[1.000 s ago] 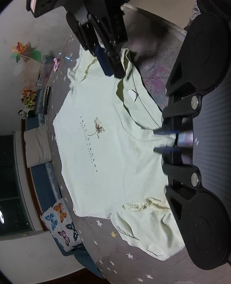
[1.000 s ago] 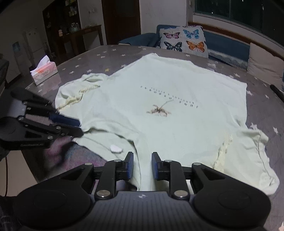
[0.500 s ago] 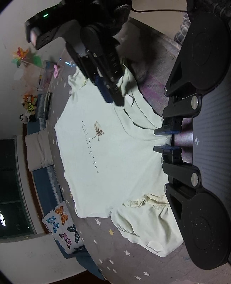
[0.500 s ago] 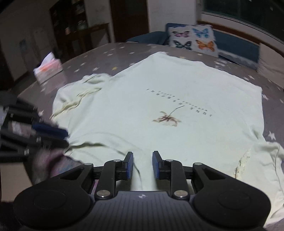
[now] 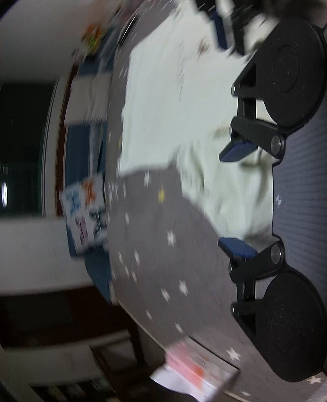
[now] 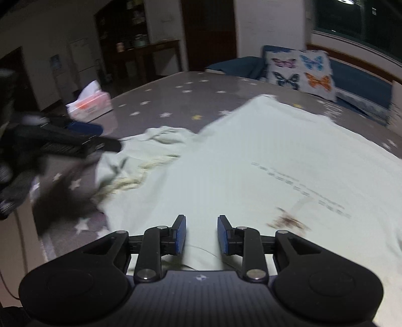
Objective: Fold clothes
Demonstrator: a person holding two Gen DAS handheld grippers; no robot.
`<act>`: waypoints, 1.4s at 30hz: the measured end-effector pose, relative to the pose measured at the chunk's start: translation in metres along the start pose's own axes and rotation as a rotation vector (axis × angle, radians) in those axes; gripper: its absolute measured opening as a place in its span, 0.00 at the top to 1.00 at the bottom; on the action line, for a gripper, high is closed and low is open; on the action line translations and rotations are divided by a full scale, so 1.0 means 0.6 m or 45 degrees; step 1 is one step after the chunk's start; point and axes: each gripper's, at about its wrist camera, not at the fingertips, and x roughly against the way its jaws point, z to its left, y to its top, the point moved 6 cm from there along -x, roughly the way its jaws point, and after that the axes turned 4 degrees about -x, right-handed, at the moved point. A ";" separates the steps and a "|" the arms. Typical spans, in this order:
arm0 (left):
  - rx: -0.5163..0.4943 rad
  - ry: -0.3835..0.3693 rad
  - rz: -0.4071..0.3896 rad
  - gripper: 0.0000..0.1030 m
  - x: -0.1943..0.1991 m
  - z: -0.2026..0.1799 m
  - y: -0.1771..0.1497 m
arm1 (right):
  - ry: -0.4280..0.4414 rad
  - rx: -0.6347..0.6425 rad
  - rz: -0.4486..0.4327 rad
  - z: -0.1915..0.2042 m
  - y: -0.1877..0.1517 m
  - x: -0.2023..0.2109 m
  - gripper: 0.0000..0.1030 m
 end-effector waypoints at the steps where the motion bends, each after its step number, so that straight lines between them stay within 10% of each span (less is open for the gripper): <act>1: 0.031 0.022 0.011 0.30 -0.009 0.014 0.000 | 0.009 0.022 0.000 0.010 0.002 -0.005 0.69; 5: 0.096 0.023 0.061 0.33 -0.037 0.041 -0.012 | 0.033 0.109 0.019 0.047 0.006 -0.027 0.69; 11: 0.119 -0.040 0.080 0.90 -0.048 0.049 -0.025 | 0.056 0.195 0.053 0.081 -0.001 -0.046 0.68; 18: 0.078 -0.013 -0.017 0.94 -0.022 0.054 0.002 | 0.078 0.282 0.029 0.112 -0.007 -0.044 0.65; 26: 0.051 0.026 0.066 0.89 -0.035 0.053 -0.021 | 0.100 0.229 0.021 0.096 -0.011 -0.016 0.64; 30: 0.021 0.065 0.024 0.53 -0.013 0.051 -0.010 | 0.044 0.129 -0.015 0.053 -0.016 0.029 0.64; 42: -0.093 -0.075 -0.045 0.29 0.009 -0.051 0.024 | -0.437 -0.327 -0.155 -0.222 -0.068 0.133 0.64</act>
